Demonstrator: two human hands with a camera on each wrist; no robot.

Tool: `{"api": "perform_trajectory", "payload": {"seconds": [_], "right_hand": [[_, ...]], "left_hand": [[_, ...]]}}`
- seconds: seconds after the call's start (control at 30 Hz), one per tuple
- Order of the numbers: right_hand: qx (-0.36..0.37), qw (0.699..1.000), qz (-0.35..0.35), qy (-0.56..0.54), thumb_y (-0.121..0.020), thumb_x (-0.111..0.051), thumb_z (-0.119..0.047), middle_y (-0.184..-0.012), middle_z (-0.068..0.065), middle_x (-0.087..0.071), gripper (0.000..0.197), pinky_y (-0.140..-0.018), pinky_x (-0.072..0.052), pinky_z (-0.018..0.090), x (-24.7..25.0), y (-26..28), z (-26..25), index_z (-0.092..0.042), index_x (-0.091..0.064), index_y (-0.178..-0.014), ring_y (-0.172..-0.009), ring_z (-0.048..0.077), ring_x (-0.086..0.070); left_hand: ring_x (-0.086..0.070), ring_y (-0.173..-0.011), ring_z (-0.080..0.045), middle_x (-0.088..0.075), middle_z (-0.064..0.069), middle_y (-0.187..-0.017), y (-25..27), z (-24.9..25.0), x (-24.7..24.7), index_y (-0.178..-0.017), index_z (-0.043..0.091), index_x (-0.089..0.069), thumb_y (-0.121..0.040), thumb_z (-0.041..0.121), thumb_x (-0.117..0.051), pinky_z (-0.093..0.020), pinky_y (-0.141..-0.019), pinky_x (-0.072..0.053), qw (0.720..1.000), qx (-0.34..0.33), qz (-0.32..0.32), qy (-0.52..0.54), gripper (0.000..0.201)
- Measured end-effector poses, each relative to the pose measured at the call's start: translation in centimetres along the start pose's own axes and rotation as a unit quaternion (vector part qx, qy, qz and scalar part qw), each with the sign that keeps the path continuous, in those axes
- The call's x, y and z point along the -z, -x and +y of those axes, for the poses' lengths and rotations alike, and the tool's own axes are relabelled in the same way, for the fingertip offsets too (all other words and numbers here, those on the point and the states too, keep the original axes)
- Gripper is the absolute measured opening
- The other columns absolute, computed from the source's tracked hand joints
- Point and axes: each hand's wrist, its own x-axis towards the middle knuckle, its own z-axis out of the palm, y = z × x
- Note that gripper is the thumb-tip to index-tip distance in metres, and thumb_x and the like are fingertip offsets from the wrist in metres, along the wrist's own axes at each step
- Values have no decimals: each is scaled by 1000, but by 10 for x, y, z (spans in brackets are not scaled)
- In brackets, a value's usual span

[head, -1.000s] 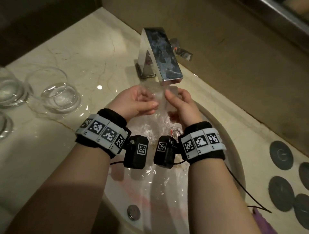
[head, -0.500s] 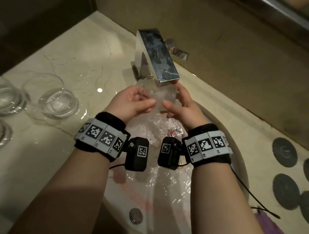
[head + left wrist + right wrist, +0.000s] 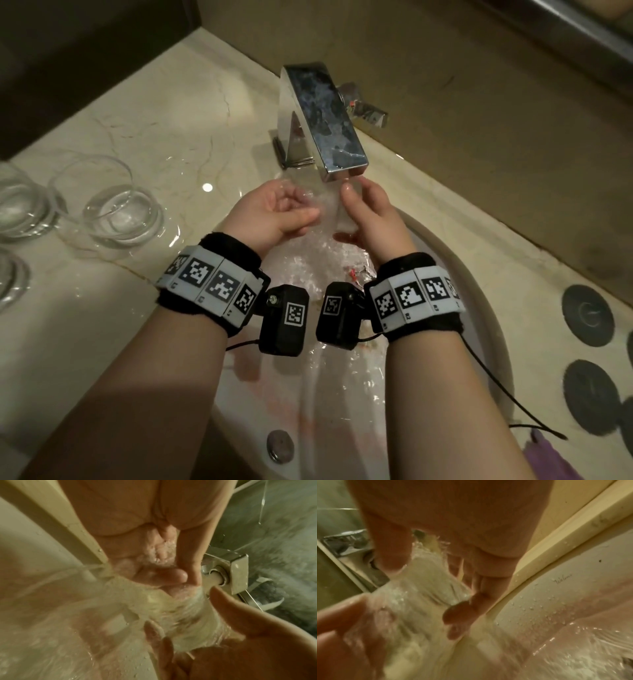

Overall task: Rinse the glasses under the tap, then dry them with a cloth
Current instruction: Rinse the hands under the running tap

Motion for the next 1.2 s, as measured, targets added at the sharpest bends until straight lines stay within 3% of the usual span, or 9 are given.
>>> {"api": "perform_trajectory", "payload": {"seconds": [0.1,0.2,0.3,0.47,0.67,0.77,0.9,1.0,1.2], "right_hand": [[29,998,-55,30,-81,-72,-27,-145,3,-40,74,-77,-52,26,6,1,4,-33,-30,-142,-112,22,-58],[60,996,-43,50,-81,-72,-18,-132,2,-49,66,-70,-47,18,8,3,3,-28,-37,-137,-106,22,-60],[48,997,-22,53,-85,-68,-29,-114,0,-57,53,-58,-45,15,3,3,-1,-19,-42,-131,-81,15,-62],[19,989,28,143,-91,-34,-63,-74,3,-62,62,-65,-43,31,-7,-1,-2,-9,-58,-108,-62,15,-58],[-3,998,-22,59,-88,-58,-46,-122,5,-61,62,-70,-51,26,-4,-1,4,-12,-42,-137,-86,18,-69],[32,999,-27,22,-81,-71,-26,-126,-6,-51,69,-71,-50,23,1,3,4,-25,-34,-139,-96,18,-65],[70,997,-10,12,-80,-73,-19,-127,4,-52,64,-58,-46,10,4,5,3,-29,-38,-133,-92,22,-65],[47,999,8,0,-80,-73,-25,-119,2,-56,59,-58,-46,18,3,4,3,-22,-43,-131,-73,16,-65],[-12,999,41,23,-84,-58,-54,-111,3,-62,56,-64,-43,24,-4,-2,6,-15,-49,-124,-74,12,-62]], "left_hand": [[-59,-51,0,-61,0,-69,1,1,-1,-87,10,-52,-85,-6,-58,-10,-48,-44,1000,9,13,23,18],[-56,-46,2,-58,-1,-74,0,1,0,-103,4,-53,-87,-4,-56,-9,-43,-41,999,22,21,42,19],[-61,-54,0,-59,-2,-79,0,1,2,-113,3,-53,-86,-4,-57,-10,-50,-47,998,27,1,52,28],[-68,-71,-6,-69,4,-75,5,5,2,-92,13,-54,-82,-13,-56,-16,-60,-56,998,6,-49,28,28],[-67,-70,-8,-65,-4,-79,3,0,5,-88,10,-52,-81,-16,-55,-16,-61,-55,999,2,-24,48,27],[-69,-69,-9,-67,-4,-78,3,-2,6,-89,9,-52,-83,-15,-53,-15,-58,-54,996,11,-11,90,25],[-69,-67,-9,-67,-5,-78,2,0,3,-91,7,-52,-83,-14,-53,-15,-58,-54,995,11,-21,96,23],[-68,-65,-7,-67,-3,-77,1,1,3,-93,8,-55,-84,-9,-56,-14,-55,-52,995,22,-24,99,19],[-69,-66,-8,-70,0,-71,1,-3,5,-83,14,-55,-81,-5,-60,-14,-53,-51,996,41,-23,72,20]]}}
